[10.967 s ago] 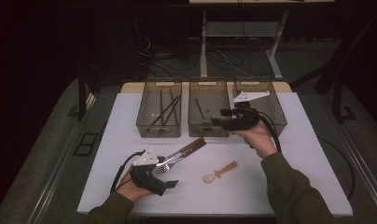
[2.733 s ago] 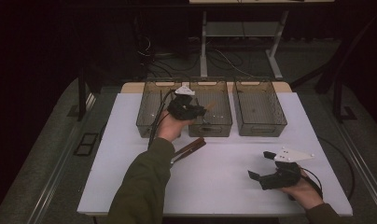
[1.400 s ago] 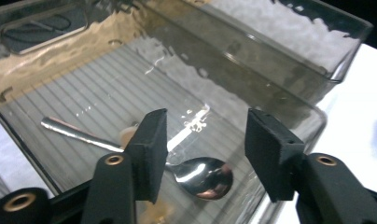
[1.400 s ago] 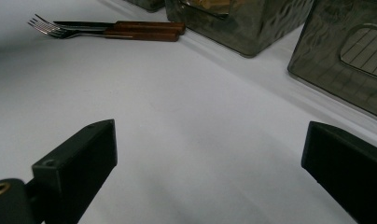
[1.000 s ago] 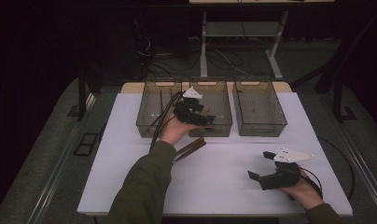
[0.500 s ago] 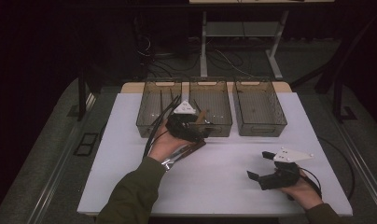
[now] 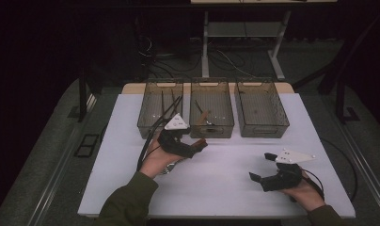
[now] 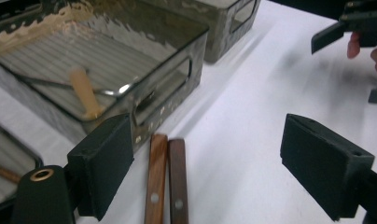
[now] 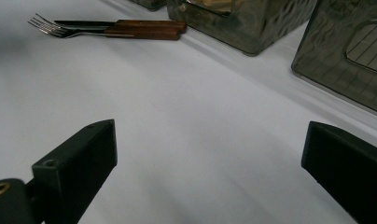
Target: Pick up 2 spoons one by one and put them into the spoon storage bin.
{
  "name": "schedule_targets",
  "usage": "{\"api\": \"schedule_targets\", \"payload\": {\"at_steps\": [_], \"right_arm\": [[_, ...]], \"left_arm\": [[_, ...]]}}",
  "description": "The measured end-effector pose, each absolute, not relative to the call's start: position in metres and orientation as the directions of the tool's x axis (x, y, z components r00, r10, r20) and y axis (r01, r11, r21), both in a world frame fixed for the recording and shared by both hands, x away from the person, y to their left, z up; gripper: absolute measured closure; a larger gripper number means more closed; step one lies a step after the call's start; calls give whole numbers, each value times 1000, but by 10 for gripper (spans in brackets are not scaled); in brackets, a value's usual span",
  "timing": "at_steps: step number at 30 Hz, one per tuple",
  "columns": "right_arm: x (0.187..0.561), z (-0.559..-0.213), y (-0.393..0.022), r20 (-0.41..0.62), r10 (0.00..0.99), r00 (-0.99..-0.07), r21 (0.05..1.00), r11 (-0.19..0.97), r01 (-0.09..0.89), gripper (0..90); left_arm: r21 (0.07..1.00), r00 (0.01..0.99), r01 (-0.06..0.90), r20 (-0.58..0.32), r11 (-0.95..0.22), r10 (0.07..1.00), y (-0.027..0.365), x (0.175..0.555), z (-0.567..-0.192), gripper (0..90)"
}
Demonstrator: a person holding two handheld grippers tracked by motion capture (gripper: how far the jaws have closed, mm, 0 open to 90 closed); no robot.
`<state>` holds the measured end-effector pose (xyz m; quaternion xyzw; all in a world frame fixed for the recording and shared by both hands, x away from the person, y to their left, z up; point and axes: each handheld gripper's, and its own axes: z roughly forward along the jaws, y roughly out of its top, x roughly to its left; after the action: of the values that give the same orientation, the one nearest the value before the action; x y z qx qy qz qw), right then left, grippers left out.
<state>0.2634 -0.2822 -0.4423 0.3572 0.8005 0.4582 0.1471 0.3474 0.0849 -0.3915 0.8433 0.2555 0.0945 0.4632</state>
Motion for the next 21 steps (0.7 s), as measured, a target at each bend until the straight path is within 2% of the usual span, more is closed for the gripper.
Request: {"api": "schedule_targets", "payload": {"at_steps": [15,19,21], "right_arm": [[263,-442,-283,89,709,-699,840,324,435,32],[263,-442,-282,89,710,-699,838,325,438,32],[263,-442,-282,88,710,-698,838,327,437,32]], "left_arm": [[830,830,358,-73,-427,553,110,323,-406,172],[833,821,365,-77,-416,566,119,320,-410,211],[828,820,371,-79,-421,567,122,320,-412,267]]}}
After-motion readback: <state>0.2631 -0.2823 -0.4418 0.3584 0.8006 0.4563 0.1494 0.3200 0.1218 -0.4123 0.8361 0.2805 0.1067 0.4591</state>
